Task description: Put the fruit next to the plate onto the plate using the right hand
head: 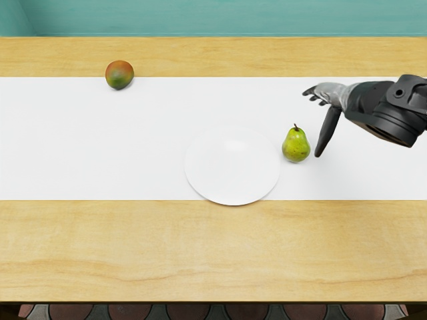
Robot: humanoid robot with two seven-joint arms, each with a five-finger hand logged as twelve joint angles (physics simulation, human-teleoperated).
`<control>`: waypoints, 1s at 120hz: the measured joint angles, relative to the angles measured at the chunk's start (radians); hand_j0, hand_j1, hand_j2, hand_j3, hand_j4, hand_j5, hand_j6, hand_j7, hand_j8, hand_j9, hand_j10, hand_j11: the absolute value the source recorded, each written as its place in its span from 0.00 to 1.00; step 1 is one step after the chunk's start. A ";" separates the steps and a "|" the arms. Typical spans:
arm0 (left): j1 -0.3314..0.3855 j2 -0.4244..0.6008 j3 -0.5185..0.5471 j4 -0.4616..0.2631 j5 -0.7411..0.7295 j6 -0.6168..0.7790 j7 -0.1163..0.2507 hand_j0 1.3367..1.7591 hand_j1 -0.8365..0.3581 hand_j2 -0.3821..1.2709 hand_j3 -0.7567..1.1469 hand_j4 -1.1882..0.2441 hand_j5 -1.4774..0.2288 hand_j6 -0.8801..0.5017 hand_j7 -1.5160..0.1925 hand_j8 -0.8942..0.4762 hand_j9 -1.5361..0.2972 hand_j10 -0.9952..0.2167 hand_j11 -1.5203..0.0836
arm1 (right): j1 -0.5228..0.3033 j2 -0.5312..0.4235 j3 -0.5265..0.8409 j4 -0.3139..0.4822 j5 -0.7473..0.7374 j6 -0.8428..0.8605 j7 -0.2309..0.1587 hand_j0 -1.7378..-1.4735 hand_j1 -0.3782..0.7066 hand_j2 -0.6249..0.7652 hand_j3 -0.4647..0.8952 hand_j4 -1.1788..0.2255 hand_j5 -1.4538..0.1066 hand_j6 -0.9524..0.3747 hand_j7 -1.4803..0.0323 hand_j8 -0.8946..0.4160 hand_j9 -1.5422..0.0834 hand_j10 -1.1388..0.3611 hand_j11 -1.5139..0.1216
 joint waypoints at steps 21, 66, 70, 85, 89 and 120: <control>0.000 0.000 0.000 0.000 0.000 0.000 0.000 0.76 0.99 0.23 0.40 0.83 0.87 0.64 0.89 0.65 0.84 0.82 0.95 | -0.020 0.044 -0.054 -0.001 -0.043 -0.095 0.000 0.30 0.12 0.44 0.34 0.78 0.86 0.65 0.91 0.62 0.88 0.70 0.86; 0.000 0.000 0.000 0.000 0.000 0.000 0.000 0.76 0.99 0.23 0.40 0.83 0.87 0.64 0.89 0.65 0.84 0.82 0.95 | -0.108 0.140 -0.030 -0.062 -0.090 -0.156 0.000 0.30 0.17 0.43 0.34 0.75 0.82 0.62 0.87 0.58 0.85 0.67 0.82; 0.000 0.000 0.000 0.000 0.000 0.000 0.000 0.76 0.99 0.23 0.40 0.83 0.87 0.64 0.89 0.65 0.84 0.82 0.95 | -0.114 0.143 -0.029 -0.067 -0.090 -0.157 0.000 0.30 0.18 0.43 0.34 0.74 0.82 0.61 0.86 0.58 0.84 0.67 0.82; -0.001 0.000 0.000 0.000 0.000 0.000 0.000 0.76 0.99 0.23 0.40 0.83 0.87 0.64 0.89 0.65 0.84 0.82 0.95 | -0.134 0.152 -0.027 -0.086 -0.098 -0.165 0.000 0.30 0.21 0.43 0.34 0.72 0.79 0.59 0.83 0.55 0.81 0.65 0.79; 0.000 0.000 0.000 0.000 0.000 0.000 0.000 0.76 0.99 0.23 0.40 0.83 0.87 0.64 0.89 0.65 0.84 0.82 0.95 | -0.138 0.154 -0.027 -0.091 -0.100 -0.167 0.000 0.30 0.22 0.43 0.34 0.72 0.79 0.59 0.83 0.55 0.81 0.64 0.79; -0.002 0.000 0.000 0.000 0.000 0.000 0.000 0.76 0.99 0.23 0.40 0.83 0.87 0.64 0.89 0.65 0.84 0.82 0.95 | -0.161 0.163 -0.020 -0.138 -0.106 -0.166 0.000 0.30 0.23 0.42 0.34 0.70 0.78 0.57 0.82 0.54 0.80 0.63 0.78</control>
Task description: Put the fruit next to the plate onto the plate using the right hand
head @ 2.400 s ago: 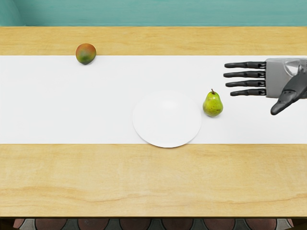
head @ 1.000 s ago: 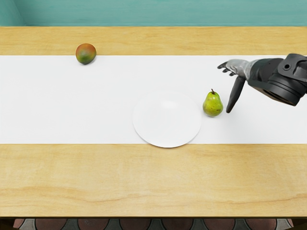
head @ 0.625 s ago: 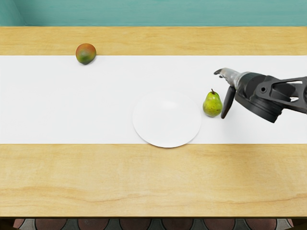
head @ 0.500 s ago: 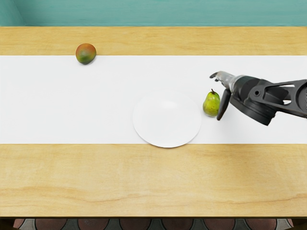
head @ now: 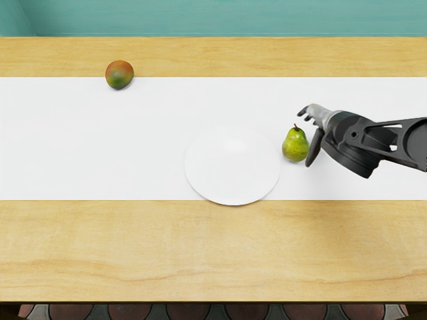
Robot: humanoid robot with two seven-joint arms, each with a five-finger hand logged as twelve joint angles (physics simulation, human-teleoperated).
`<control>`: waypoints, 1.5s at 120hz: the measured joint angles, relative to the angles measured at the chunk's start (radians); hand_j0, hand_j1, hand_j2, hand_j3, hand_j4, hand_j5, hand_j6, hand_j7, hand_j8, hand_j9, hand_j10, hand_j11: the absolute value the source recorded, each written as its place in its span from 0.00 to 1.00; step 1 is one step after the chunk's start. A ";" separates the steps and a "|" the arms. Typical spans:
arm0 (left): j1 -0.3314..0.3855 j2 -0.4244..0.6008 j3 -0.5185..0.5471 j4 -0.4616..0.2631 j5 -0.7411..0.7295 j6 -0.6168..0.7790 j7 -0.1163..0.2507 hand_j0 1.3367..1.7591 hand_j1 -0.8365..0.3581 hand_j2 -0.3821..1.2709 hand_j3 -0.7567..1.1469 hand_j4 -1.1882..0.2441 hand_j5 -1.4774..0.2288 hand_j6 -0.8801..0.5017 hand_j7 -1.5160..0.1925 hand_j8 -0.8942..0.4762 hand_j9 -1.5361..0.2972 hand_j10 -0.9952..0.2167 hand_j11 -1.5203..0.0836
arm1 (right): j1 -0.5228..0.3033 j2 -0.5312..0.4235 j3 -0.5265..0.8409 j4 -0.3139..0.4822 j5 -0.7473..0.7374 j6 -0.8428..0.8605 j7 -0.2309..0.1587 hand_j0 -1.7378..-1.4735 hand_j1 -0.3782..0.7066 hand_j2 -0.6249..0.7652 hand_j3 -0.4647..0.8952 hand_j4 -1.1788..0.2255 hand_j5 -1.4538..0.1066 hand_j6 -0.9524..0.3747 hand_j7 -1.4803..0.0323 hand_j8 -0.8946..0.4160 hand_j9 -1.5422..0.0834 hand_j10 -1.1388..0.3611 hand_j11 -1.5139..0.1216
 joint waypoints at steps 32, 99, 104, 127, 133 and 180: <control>0.000 0.000 0.000 0.000 0.000 0.000 0.000 0.76 0.99 0.23 0.40 0.83 0.87 0.64 0.89 0.65 0.84 0.82 0.95 | -0.032 0.056 0.023 -0.076 0.000 0.009 0.000 0.30 0.24 0.42 0.34 0.70 0.77 0.57 0.81 0.53 0.79 0.63 0.77; 0.000 0.000 0.000 0.000 0.000 0.000 0.000 0.76 0.99 0.23 0.40 0.83 0.87 0.64 0.89 0.65 0.84 0.82 0.95 | -0.051 0.087 0.029 -0.089 -0.015 0.001 0.000 0.30 0.34 0.41 0.34 0.63 0.69 0.50 0.73 0.46 0.72 0.57 0.70; 0.000 0.000 0.000 0.000 0.000 0.000 0.000 0.76 0.99 0.23 0.40 0.83 0.87 0.64 0.89 0.65 0.84 0.82 0.95 | -0.051 0.090 0.029 -0.089 -0.016 0.001 0.000 0.30 0.35 0.41 0.34 0.63 0.69 0.50 0.73 0.46 0.72 0.56 0.69; 0.000 0.000 0.000 0.000 0.000 0.000 0.000 0.76 0.99 0.23 0.40 0.83 0.87 0.64 0.89 0.65 0.84 0.82 0.95 | -0.054 0.094 0.029 -0.088 -0.019 0.001 0.000 0.30 0.39 0.40 0.34 0.61 0.66 0.47 0.70 0.43 0.69 0.54 0.67; 0.000 0.000 0.000 0.000 0.000 0.000 0.000 0.76 0.99 0.23 0.40 0.83 0.87 0.64 0.89 0.65 0.84 0.82 0.95 | -0.054 0.093 0.030 -0.087 -0.019 0.001 0.000 0.30 0.40 0.40 0.34 0.60 0.65 0.46 0.69 0.43 0.68 0.53 0.66; 0.000 0.000 0.000 0.000 0.000 0.000 0.000 0.76 0.99 0.23 0.40 0.83 0.87 0.64 0.89 0.65 0.84 0.82 0.95 | -0.056 0.094 0.029 -0.085 -0.020 0.000 0.000 0.31 0.47 0.41 0.34 0.54 0.58 0.40 0.62 0.38 0.61 0.48 0.59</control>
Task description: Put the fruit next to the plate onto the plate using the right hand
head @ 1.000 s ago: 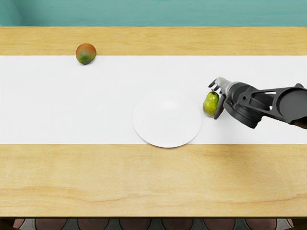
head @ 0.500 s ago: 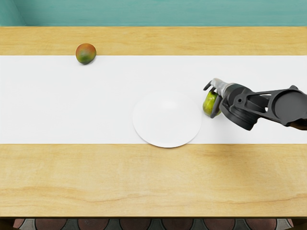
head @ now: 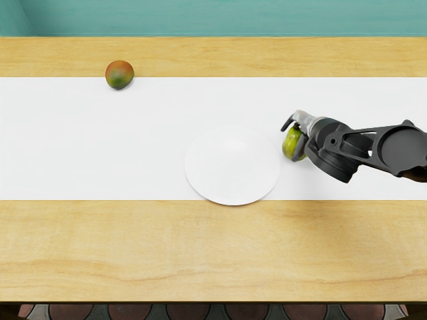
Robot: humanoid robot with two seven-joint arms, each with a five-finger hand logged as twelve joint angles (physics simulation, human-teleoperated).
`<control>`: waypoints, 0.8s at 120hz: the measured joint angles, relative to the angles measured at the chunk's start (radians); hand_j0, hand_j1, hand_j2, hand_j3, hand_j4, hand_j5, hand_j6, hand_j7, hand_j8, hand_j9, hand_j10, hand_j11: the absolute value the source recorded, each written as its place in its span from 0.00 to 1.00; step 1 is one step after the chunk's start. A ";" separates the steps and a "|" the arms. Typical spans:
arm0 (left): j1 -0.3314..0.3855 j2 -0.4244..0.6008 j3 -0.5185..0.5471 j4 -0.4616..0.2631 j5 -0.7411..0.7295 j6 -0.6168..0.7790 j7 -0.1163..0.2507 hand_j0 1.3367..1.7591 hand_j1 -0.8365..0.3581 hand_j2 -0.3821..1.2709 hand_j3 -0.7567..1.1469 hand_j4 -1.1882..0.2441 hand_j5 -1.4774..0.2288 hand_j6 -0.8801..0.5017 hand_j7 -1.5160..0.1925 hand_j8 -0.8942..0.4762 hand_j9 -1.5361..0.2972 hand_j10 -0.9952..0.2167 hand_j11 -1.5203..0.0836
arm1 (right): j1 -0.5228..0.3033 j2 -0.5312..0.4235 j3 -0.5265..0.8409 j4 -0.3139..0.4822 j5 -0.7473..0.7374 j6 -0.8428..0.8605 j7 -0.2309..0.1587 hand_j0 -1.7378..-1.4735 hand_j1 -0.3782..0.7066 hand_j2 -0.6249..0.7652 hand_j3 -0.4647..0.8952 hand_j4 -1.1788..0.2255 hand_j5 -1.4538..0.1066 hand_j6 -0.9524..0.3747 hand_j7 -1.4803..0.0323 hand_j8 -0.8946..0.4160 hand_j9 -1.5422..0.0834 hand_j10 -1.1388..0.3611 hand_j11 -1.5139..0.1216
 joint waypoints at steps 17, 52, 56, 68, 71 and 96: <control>0.000 0.000 0.000 0.000 0.000 0.000 0.000 0.76 0.99 0.23 0.40 0.83 0.87 0.64 0.89 0.65 0.84 0.82 0.95 | -0.001 -0.001 0.001 0.002 -0.003 0.001 0.000 0.31 0.49 0.42 0.34 0.53 0.55 0.38 0.59 0.40 0.58 0.47 0.56; 0.000 0.000 0.000 0.000 0.000 0.000 0.000 0.76 0.99 0.23 0.40 0.83 0.87 0.64 0.89 0.65 0.84 0.82 0.95 | -0.002 -0.008 0.002 0.013 -0.004 0.000 0.000 0.32 0.52 0.48 0.34 0.46 0.50 0.41 0.53 0.43 0.52 0.48 0.50; 0.000 0.000 0.000 0.000 0.000 0.000 0.000 0.76 0.99 0.23 0.40 0.83 0.87 0.64 0.89 0.65 0.84 0.82 0.95 | -0.002 -0.009 0.002 0.013 -0.004 0.000 0.000 0.32 0.52 0.49 0.34 0.45 0.49 0.41 0.52 0.43 0.52 0.48 0.49; 0.000 0.000 0.000 0.000 0.000 0.000 0.000 0.76 0.99 0.23 0.40 0.83 0.87 0.64 0.89 0.65 0.84 0.82 0.95 | -0.001 -0.011 0.002 0.017 -0.005 0.000 0.000 0.32 0.53 0.55 0.34 0.42 0.46 0.39 0.48 0.42 0.49 0.47 0.46; 0.000 0.000 0.000 0.000 0.000 0.000 0.000 0.76 0.99 0.23 0.40 0.83 0.87 0.64 0.89 0.65 0.84 0.82 0.95 | -0.001 -0.014 0.002 0.022 -0.005 0.000 0.000 0.32 0.53 0.57 0.34 0.42 0.45 0.39 0.48 0.42 0.48 0.46 0.45; 0.000 0.000 0.000 0.000 0.000 0.000 0.000 0.76 0.99 0.23 0.40 0.83 0.87 0.64 0.89 0.65 0.84 0.82 0.95 | 0.006 -0.076 0.012 0.087 -0.004 0.002 0.000 0.31 0.53 0.76 0.34 0.37 0.37 0.30 0.40 0.34 0.40 0.40 0.38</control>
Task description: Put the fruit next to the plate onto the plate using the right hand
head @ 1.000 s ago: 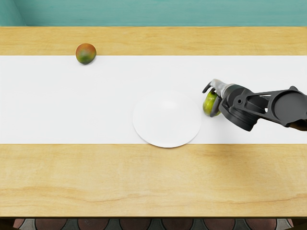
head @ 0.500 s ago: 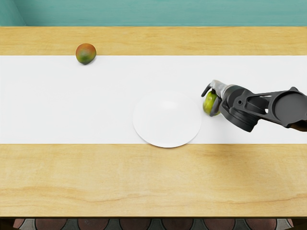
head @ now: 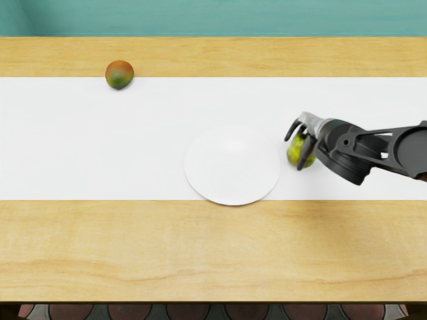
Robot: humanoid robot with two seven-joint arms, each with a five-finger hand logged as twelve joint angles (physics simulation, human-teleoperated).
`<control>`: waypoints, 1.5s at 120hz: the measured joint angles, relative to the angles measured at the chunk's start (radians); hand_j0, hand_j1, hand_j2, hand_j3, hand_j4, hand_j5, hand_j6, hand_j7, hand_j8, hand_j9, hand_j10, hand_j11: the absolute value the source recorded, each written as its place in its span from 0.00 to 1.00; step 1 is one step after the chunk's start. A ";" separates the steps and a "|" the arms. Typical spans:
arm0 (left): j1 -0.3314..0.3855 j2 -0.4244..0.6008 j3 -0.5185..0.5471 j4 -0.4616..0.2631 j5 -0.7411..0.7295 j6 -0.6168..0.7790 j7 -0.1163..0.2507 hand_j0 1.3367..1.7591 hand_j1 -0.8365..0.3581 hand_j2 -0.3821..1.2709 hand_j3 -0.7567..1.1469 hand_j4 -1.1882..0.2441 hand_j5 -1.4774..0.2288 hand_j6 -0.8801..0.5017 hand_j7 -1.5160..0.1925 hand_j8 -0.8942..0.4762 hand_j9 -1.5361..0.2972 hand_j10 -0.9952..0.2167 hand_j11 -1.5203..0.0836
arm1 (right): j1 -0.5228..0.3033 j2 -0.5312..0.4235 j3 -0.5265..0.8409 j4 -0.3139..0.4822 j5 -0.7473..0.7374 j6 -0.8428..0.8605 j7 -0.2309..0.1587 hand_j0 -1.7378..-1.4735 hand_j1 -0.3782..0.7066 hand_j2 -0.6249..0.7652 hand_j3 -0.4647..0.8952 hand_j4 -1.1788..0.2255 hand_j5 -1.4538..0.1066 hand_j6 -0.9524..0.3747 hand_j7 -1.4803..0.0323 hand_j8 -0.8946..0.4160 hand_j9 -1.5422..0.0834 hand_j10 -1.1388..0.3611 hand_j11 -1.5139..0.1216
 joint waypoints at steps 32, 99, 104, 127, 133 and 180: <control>0.001 0.000 0.000 0.000 0.000 0.000 0.000 0.76 0.99 0.23 0.40 0.83 0.87 0.64 0.89 0.65 0.84 0.82 0.95 | 0.017 -0.079 0.039 0.090 0.010 0.005 0.000 0.31 0.57 0.83 0.34 0.32 0.24 0.36 0.31 0.42 0.31 0.46 0.29; 0.002 0.000 0.000 0.000 0.000 0.000 0.000 0.76 0.99 0.23 0.40 0.83 0.87 0.64 0.89 0.65 0.84 0.82 0.95 | 0.132 -0.058 0.236 0.150 0.165 0.118 0.000 0.30 0.59 0.86 0.34 0.27 0.13 0.40 0.24 0.46 0.22 0.48 0.20; 0.002 0.000 0.000 0.000 0.000 0.000 0.000 0.76 0.99 0.23 0.40 0.83 0.87 0.64 0.89 0.65 0.84 0.82 0.95 | 0.139 -0.028 0.236 0.131 0.178 0.118 0.000 0.30 0.58 0.88 0.34 0.26 0.13 0.39 0.23 0.45 0.22 0.47 0.20; 0.002 0.000 0.000 0.000 0.000 0.000 0.000 0.76 0.99 0.23 0.40 0.83 0.87 0.64 0.89 0.65 0.84 0.82 0.95 | 0.147 0.076 0.234 0.049 0.211 0.119 0.000 0.30 0.60 0.89 0.34 0.25 0.15 0.37 0.23 0.44 0.21 0.46 0.21; 0.001 0.000 0.000 0.000 0.000 0.000 0.000 0.76 0.99 0.23 0.40 0.83 0.87 0.64 0.89 0.65 0.84 0.82 0.95 | 0.146 0.093 0.233 0.034 0.213 0.120 0.000 0.30 0.59 0.89 0.34 0.24 0.15 0.36 0.23 0.43 0.22 0.44 0.21; 0.001 0.000 0.000 0.000 0.000 0.000 0.000 0.76 0.99 0.23 0.40 0.83 0.87 0.64 0.89 0.65 0.84 0.82 0.95 | 0.108 0.145 0.230 -0.023 0.209 0.128 0.000 0.30 0.53 0.82 0.34 0.29 0.23 0.38 0.30 0.44 0.29 0.46 0.28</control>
